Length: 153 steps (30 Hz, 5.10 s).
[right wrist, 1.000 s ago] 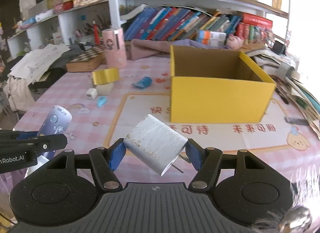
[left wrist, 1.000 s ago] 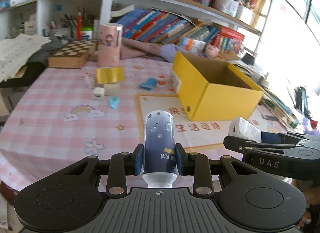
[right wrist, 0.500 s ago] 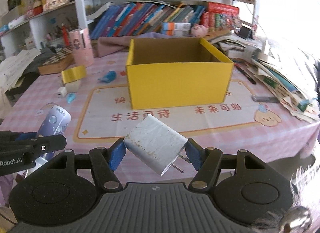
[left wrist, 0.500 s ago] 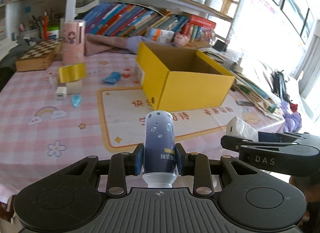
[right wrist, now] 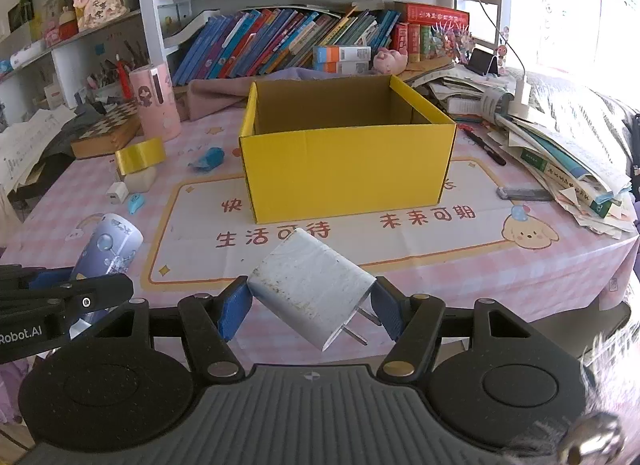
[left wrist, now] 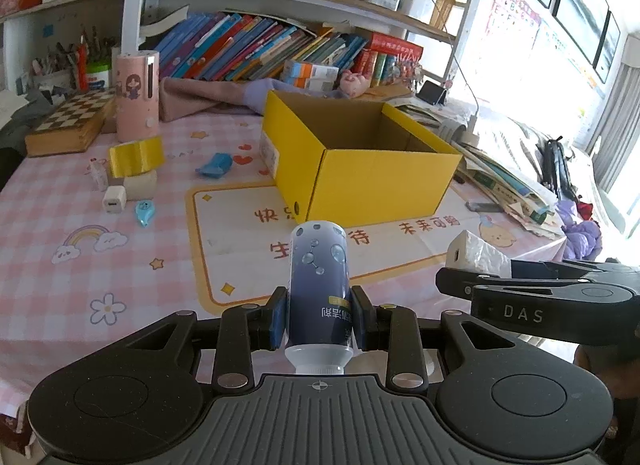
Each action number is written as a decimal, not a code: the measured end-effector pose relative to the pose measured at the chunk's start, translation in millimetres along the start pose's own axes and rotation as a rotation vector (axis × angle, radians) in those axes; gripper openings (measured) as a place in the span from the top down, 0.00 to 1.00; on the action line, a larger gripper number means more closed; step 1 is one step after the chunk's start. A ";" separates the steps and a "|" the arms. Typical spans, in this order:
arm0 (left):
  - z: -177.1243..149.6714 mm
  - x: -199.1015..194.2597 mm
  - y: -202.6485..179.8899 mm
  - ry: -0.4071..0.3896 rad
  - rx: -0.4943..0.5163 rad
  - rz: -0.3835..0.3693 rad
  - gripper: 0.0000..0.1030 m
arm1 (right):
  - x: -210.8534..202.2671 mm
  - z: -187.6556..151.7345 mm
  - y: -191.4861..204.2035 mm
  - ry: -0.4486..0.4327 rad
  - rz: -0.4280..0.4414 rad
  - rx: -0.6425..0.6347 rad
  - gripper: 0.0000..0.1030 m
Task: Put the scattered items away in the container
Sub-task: 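Carry the charger and tube bottle over the yellow box with both tools, then open the right tool to drop the charger while the left tool drops the bottle, then lift both tools out of the box and back toward the table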
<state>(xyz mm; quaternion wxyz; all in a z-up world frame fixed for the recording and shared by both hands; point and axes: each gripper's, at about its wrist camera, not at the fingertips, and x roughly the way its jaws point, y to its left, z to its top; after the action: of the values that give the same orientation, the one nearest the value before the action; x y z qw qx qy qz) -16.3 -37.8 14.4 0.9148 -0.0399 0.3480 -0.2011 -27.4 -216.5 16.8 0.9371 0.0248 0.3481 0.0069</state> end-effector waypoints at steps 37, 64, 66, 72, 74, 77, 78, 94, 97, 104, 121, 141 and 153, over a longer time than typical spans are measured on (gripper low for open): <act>49.3 59.5 -54.3 -0.024 0.173 -0.064 0.70 | 39.7 36.9 -52.4 -0.009 -0.019 0.023 0.39; 165.5 145.8 -67.8 -0.113 0.186 0.054 0.70 | 124.6 179.3 -95.9 -0.152 0.124 -0.115 0.39; 171.5 157.3 -68.7 -0.103 0.204 0.075 0.70 | 138.4 187.0 -94.8 -0.140 0.145 -0.141 0.39; 185.0 192.4 -63.9 -0.053 0.209 0.125 0.70 | 183.6 207.2 -93.1 -0.079 0.179 -0.221 0.39; 188.3 203.0 -61.6 -0.036 0.212 0.140 0.70 | 195.6 212.0 -92.5 -0.065 0.188 -0.247 0.39; 192.3 218.0 -57.5 -0.009 0.215 0.162 0.70 | 213.4 218.6 -92.1 -0.033 0.200 -0.270 0.39; 193.3 223.3 -56.5 0.001 0.217 0.169 0.70 | 219.4 220.8 -92.3 -0.019 0.204 -0.274 0.39; 185.8 276.7 -49.1 0.161 0.230 0.244 0.70 | 295.6 229.5 -76.1 0.186 0.191 -0.439 0.38; 185.9 278.9 -48.0 0.183 0.226 0.249 0.70 | 297.9 228.5 -74.2 0.188 0.193 -0.458 0.38; 186.3 279.8 -46.0 0.199 0.209 0.254 0.70 | 301.8 228.6 -73.6 0.211 0.213 -0.467 0.38; 187.9 253.4 -45.5 0.071 0.180 0.299 0.38 | 287.2 232.9 -82.0 0.159 0.227 -0.417 0.30; 178.7 187.6 -57.4 -0.092 0.132 0.287 0.18 | 216.7 231.6 -96.5 -0.020 0.202 -0.294 0.28; 152.4 136.2 -55.1 -0.157 0.185 0.219 0.13 | 152.3 208.7 -85.0 -0.128 0.139 -0.201 0.24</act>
<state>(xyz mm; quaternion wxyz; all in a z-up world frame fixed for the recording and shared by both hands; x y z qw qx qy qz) 156.6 -152.3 56.6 0.9554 0.0671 0.2579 -0.1275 223.8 -305.5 70.9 0.9525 -0.0445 0.2825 0.1051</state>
